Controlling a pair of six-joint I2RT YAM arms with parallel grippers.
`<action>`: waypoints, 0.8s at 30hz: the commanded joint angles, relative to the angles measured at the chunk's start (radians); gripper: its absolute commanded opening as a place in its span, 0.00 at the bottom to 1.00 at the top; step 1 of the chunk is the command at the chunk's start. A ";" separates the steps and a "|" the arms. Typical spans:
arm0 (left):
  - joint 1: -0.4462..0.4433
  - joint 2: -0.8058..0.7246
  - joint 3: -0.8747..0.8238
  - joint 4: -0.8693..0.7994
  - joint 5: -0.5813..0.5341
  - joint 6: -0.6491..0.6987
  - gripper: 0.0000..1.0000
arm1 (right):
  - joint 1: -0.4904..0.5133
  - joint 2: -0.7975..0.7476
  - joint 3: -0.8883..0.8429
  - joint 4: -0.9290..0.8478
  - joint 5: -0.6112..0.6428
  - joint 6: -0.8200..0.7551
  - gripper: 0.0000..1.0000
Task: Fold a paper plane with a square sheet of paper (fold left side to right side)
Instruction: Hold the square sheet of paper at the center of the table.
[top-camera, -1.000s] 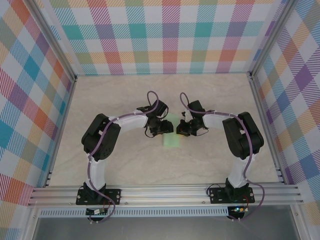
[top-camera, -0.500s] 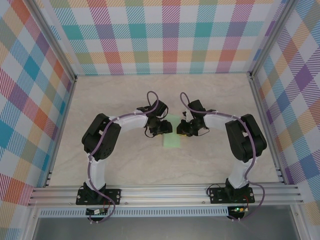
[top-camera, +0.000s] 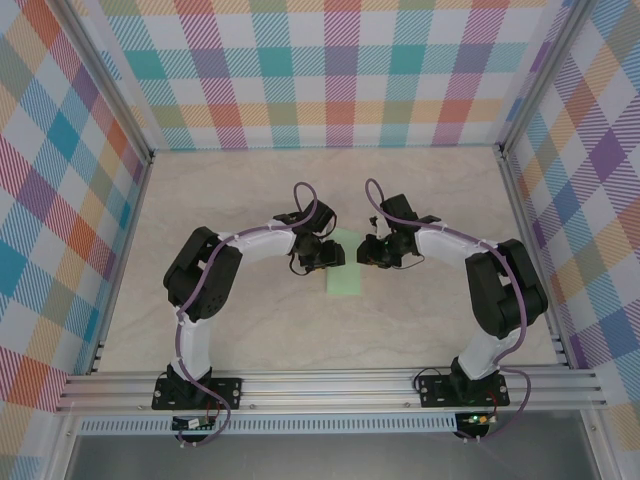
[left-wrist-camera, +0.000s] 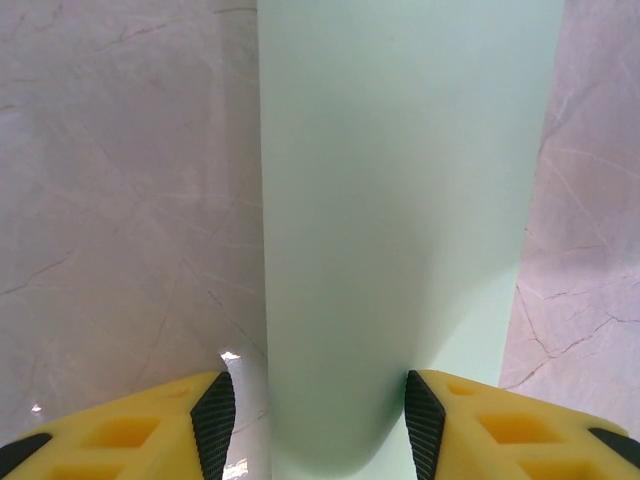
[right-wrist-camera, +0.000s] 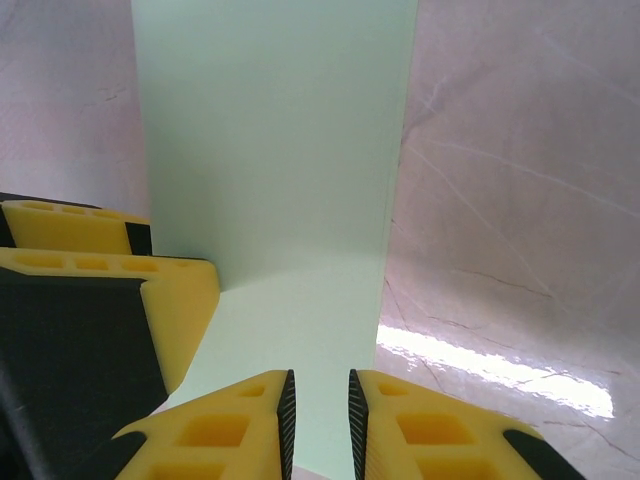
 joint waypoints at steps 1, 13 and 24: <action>-0.001 0.042 0.001 -0.008 -0.002 -0.007 0.51 | 0.005 -0.038 0.011 -0.027 0.007 -0.010 0.24; -0.001 0.054 0.004 -0.011 -0.001 -0.005 0.52 | 0.005 -0.072 0.002 -0.038 0.021 -0.010 0.24; -0.001 0.054 0.004 -0.015 -0.001 -0.002 0.53 | 0.005 -0.061 -0.002 -0.019 -0.005 -0.001 0.23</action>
